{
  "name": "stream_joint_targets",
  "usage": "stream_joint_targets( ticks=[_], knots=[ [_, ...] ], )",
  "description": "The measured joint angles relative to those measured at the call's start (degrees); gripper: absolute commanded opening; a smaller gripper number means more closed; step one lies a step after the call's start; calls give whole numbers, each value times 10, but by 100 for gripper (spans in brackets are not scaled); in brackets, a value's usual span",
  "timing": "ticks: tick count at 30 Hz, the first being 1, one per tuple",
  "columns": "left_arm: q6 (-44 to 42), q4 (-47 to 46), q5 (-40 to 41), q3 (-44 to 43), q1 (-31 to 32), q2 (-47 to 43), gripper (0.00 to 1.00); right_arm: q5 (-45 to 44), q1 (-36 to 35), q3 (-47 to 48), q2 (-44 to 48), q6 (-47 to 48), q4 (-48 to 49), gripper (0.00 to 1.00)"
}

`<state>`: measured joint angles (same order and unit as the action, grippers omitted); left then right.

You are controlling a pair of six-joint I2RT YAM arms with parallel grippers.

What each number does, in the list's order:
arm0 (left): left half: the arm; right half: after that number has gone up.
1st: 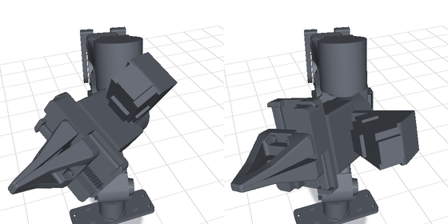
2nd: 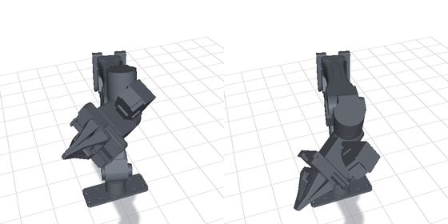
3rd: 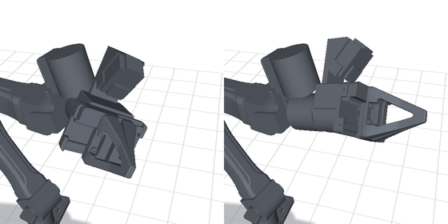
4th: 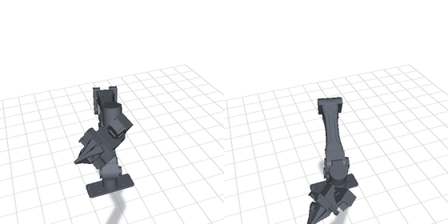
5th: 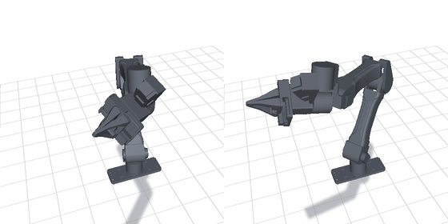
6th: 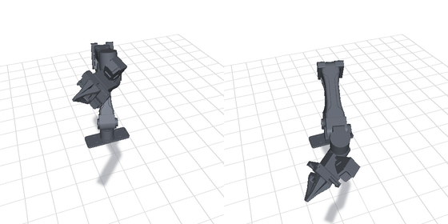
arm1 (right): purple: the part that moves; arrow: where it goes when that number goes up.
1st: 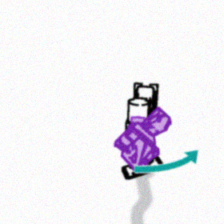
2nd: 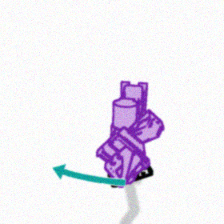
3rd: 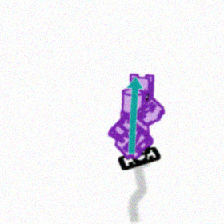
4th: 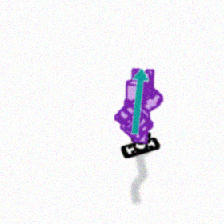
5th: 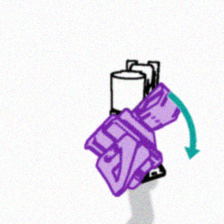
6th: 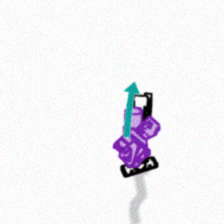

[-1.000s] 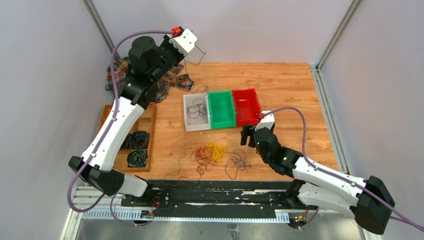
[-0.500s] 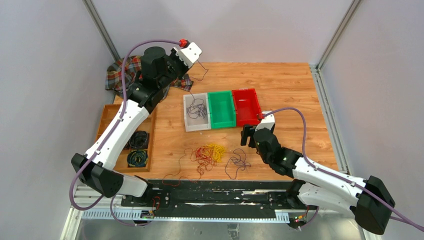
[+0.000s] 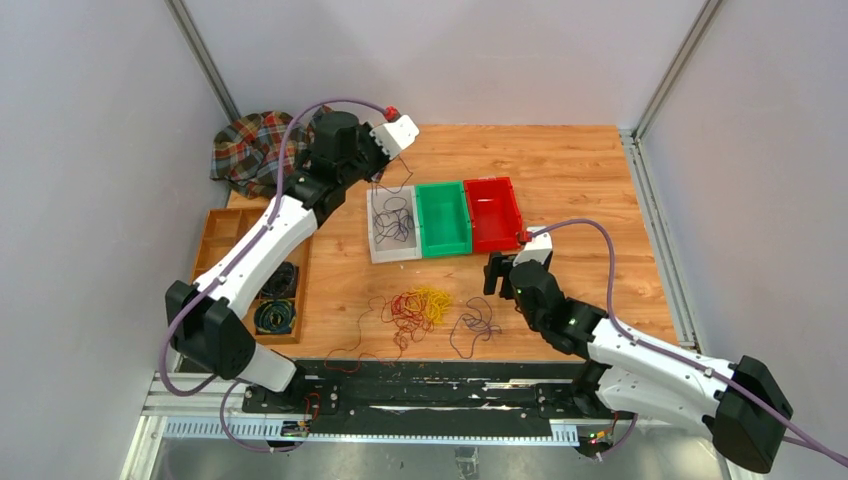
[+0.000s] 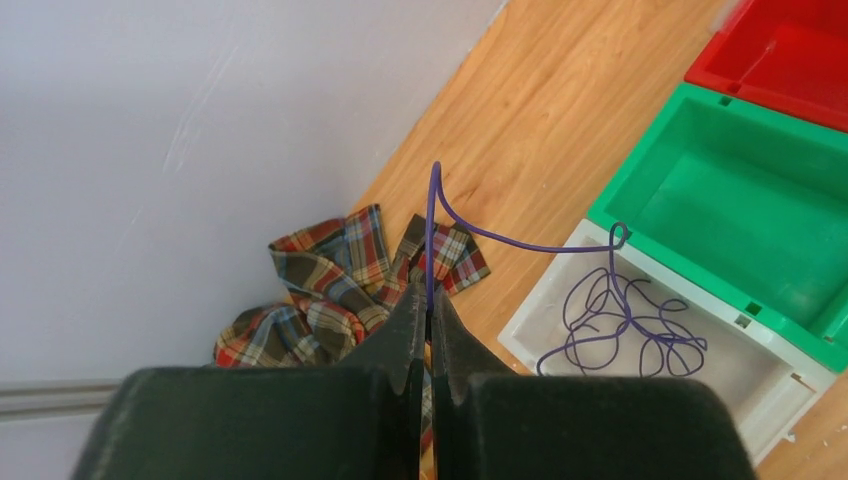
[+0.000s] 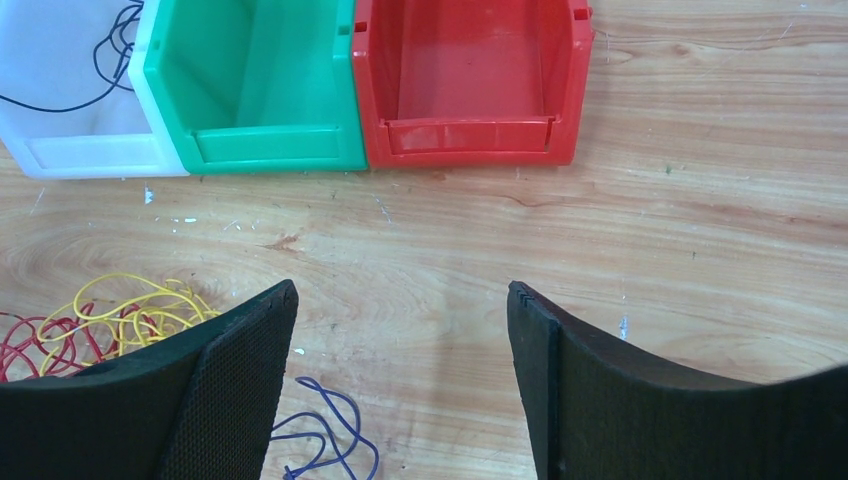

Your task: Untangle the cables

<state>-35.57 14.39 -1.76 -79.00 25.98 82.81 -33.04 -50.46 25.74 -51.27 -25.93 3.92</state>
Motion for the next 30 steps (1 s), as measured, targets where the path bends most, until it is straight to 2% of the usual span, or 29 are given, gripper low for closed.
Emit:
stream_joint_targets(
  ticks=[16,24,30],
  knots=[
    [-14,-2,25,2,0,100,1,21,39,0,-12,2,1,77],
    [-32,-2,25,48,2,116,0,33,55,0,-12,2,0,77],
    [-61,-6,26,49,5,149,0,41,56,-7,-20,-1,1,77]
  ],
)
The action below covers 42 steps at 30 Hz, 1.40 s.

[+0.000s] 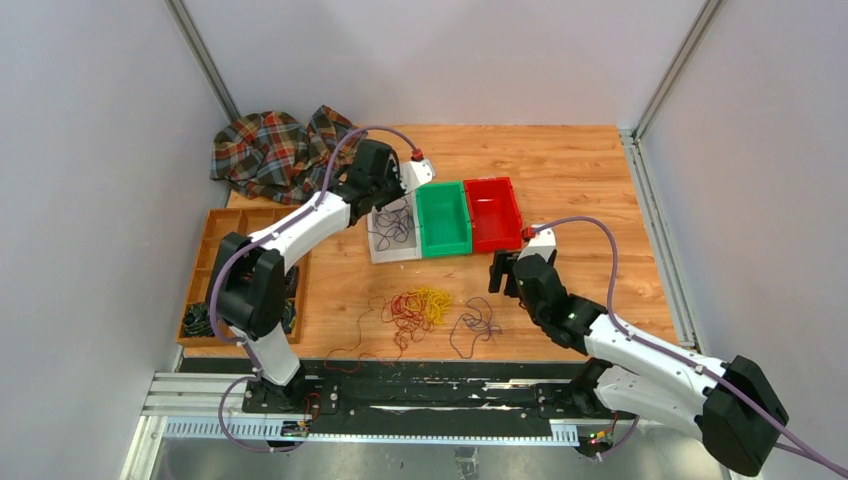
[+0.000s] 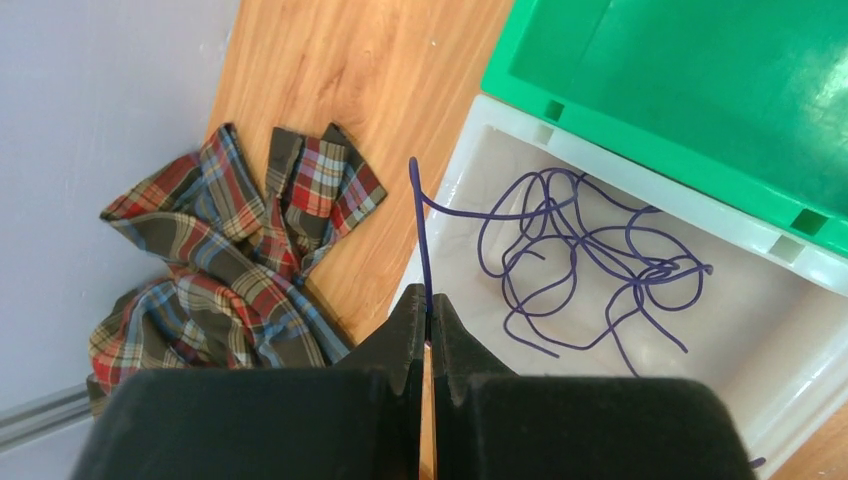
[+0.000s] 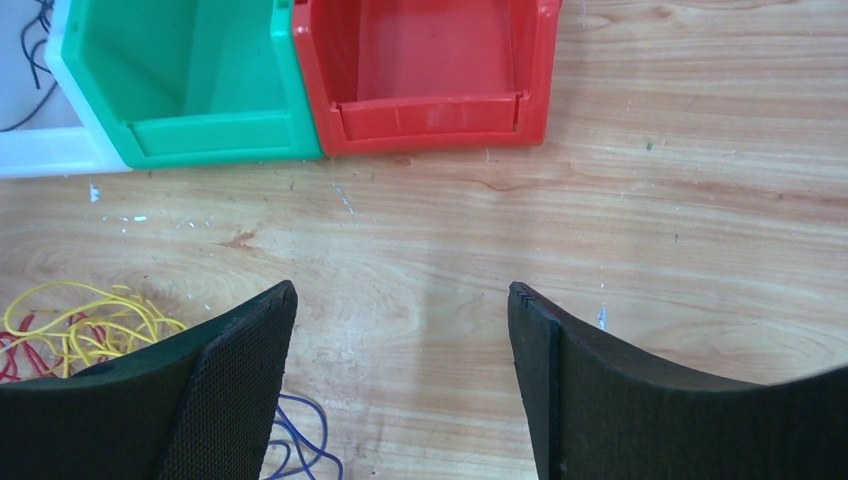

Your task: Untangle the cables

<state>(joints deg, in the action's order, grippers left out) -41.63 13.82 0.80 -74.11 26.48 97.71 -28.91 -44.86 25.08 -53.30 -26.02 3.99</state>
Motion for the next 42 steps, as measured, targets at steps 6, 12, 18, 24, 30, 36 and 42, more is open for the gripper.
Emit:
stream_joint_targets(
  ticks=[6,12,18,24,30,36,42],
  knots=[
    [-24,10,-13,-3,0,31,0,7,16,-4,-5,0,0,77],
    [-21,12,-18,-17,3,77,0,18,38,-4,-3,0,-1,77],
    [10,8,-26,-32,4,111,1,24,46,-4,-2,1,-7,77],
    [27,-3,-26,-52,16,137,1,29,57,-4,12,4,-21,77],
    [30,-1,-11,-57,17,148,32,30,61,-4,31,5,-29,77],
    [53,26,-14,-75,6,137,68,30,64,-4,44,5,-35,77],
    [59,82,-33,-112,-9,88,79,33,64,-4,55,4,-43,78]
  ],
)
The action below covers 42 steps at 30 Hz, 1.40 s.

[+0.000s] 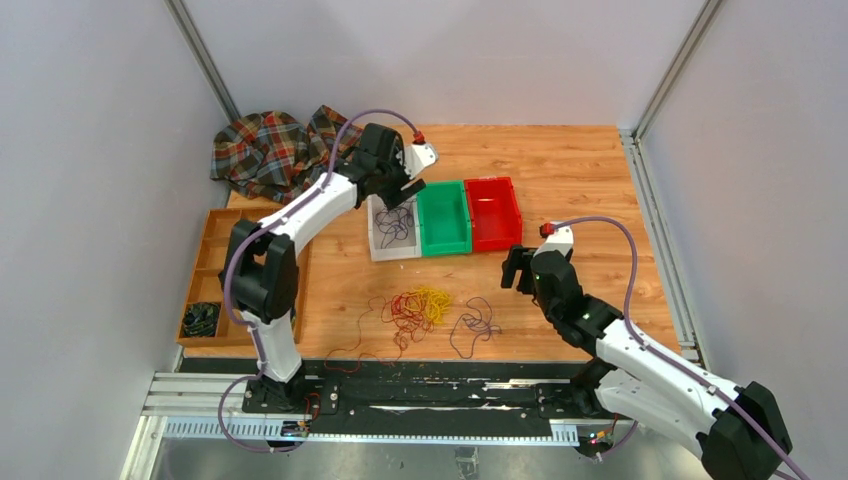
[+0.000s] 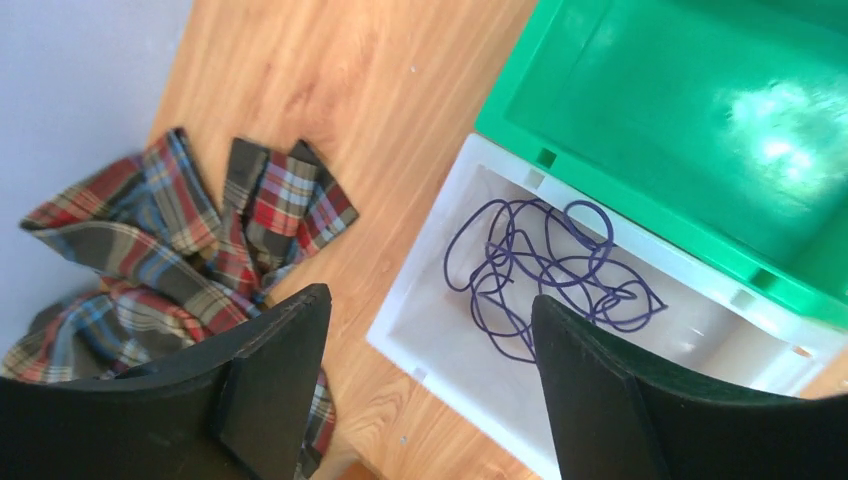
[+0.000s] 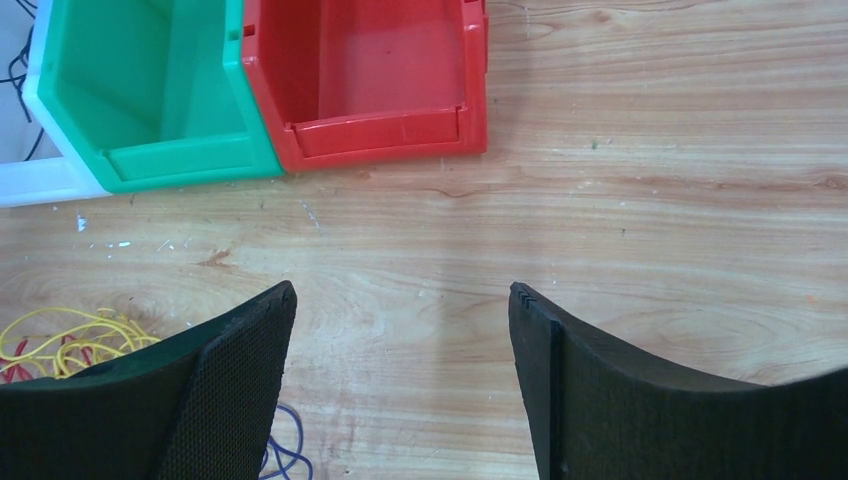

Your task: Untangle the cables

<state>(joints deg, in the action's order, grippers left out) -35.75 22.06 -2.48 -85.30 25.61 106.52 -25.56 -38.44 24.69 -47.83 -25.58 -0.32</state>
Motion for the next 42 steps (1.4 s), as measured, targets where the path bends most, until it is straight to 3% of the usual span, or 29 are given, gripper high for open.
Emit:
stream_joint_targets(
  ticks=[8,17,19,23,28,35,40,42],
  knots=[
    [-12,78,-76,-34,-3,-69,77,16,0,0,3,-4,-2,77],
    [-63,127,-138,51,-1,-84,74,22,0,0,-9,-6,-4,78],
    [-84,137,-140,66,1,-82,67,22,0,0,-15,-7,-4,78],
    [-99,115,-116,76,6,-66,44,23,0,0,-27,-8,-3,77],
    [-96,23,-58,106,8,-43,39,28,0,0,-41,-10,0,77],
    [-96,-18,-27,111,8,-24,46,40,0,-12,-42,-17,4,78],
    [-102,17,-35,87,5,-26,64,79,0,-18,-35,-17,-5,80],
    [-103,49,-51,59,3,-31,79,110,0,-18,-24,-17,-15,81]
  ],
)
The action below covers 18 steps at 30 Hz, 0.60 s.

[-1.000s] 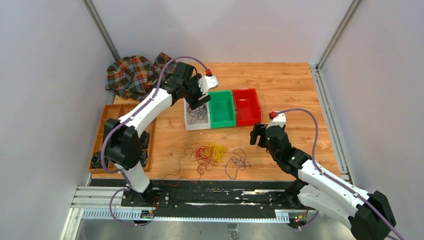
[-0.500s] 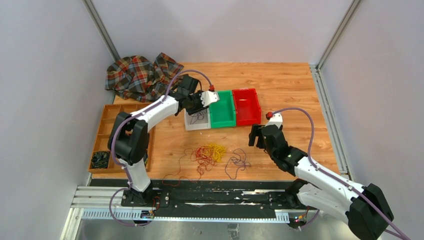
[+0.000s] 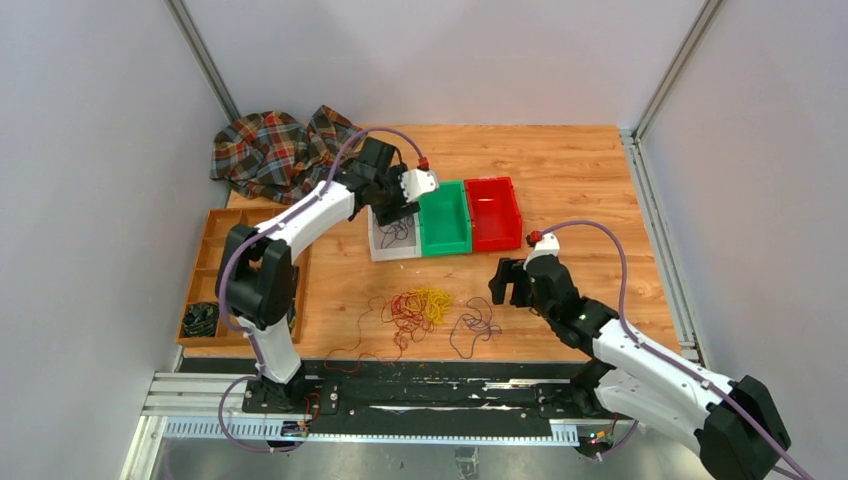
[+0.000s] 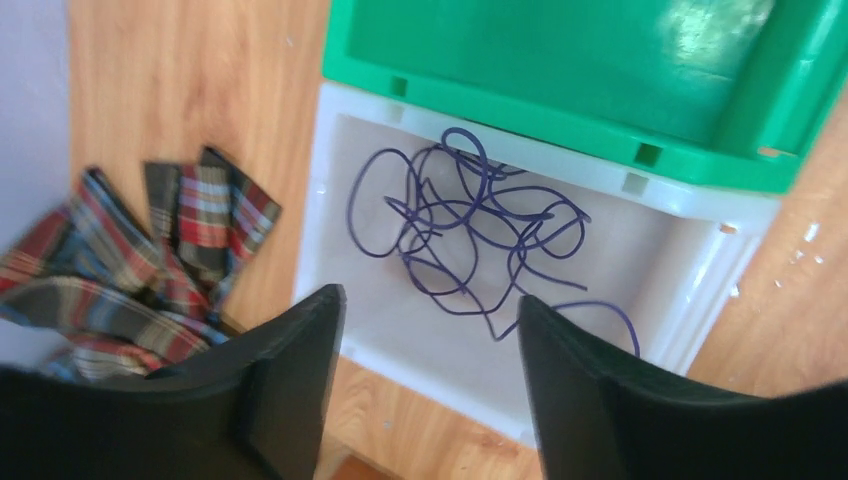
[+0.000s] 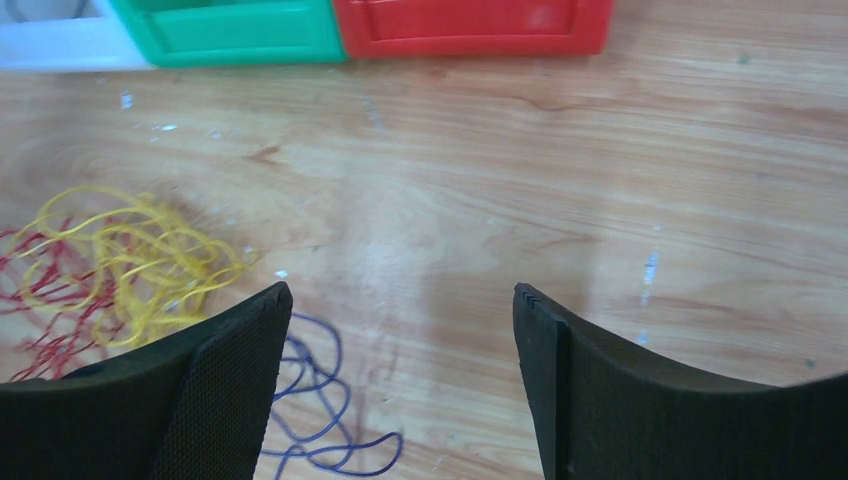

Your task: Untangle the cables

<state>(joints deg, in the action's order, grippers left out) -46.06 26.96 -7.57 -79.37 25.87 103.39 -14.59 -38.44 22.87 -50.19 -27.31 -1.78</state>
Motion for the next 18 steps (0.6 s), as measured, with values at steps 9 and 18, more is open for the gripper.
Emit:
stream_joint_targets(
  ticks=[9,18],
  knots=[
    [48,92,-125,-49,-5,-112,98,103,0,-3,-29,-1,7,73],
    [93,169,-141,-61,-3,-157,98,177,0,-26,-118,-10,56,40]
  ],
)
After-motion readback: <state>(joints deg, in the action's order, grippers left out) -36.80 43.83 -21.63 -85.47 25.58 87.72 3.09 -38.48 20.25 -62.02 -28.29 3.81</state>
